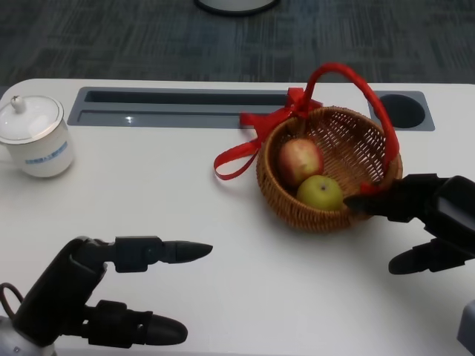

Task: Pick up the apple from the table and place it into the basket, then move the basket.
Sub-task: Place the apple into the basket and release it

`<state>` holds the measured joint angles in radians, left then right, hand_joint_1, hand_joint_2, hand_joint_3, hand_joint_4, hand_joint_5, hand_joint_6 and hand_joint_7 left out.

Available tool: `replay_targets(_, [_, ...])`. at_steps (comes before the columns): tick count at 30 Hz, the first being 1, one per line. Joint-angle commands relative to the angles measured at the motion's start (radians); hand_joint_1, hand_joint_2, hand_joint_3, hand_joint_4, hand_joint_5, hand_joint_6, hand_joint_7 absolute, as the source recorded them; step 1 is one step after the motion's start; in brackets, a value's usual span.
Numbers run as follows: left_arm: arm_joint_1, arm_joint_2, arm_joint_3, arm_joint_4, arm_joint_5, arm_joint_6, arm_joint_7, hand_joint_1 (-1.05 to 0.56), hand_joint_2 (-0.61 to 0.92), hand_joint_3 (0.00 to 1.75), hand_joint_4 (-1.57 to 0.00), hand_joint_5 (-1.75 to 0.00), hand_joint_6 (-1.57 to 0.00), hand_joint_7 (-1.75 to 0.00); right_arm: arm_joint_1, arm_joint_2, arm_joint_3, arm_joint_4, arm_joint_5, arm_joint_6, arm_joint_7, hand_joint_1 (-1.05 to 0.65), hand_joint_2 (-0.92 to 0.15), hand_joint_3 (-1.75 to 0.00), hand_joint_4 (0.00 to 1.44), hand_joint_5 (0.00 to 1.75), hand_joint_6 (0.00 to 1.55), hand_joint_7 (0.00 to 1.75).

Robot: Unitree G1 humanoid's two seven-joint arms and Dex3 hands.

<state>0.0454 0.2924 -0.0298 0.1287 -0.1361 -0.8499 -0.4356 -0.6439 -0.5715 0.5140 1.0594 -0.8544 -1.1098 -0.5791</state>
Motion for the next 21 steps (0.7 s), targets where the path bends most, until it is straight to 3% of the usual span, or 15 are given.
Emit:
replay_targets(1, [-0.019,0.015,0.004,0.021,-0.016,-0.015,-0.017,-0.44,0.67,0.00,-0.97,-0.01,-0.88,0.00,0.028,-0.038,-0.018,-0.099,-0.007,-0.049,-0.039,-0.65,-0.78,-0.01,0.59,0.00,0.55,0.00])
replay_targets(8, [-0.033,0.003,0.001,0.035,-0.009,-0.018,-0.017,-0.44,0.67,0.00,-0.97,-0.01,-0.90,-0.01,0.106,-0.071,-0.099,-0.303,0.071,-0.125,0.021,-0.66,-0.81,-0.01,0.55,0.00,0.50,0.00])
replay_targets(21, [-0.054,-0.003,-0.001,0.060,-0.013,-0.021,-0.025,-0.42,0.67,0.00,-0.99,-0.01,-0.91,-0.01,0.169,-0.070,-0.260,-0.482,0.125,-0.135,0.124,-0.66,-0.84,-0.01,0.52,0.00,0.46,0.00])
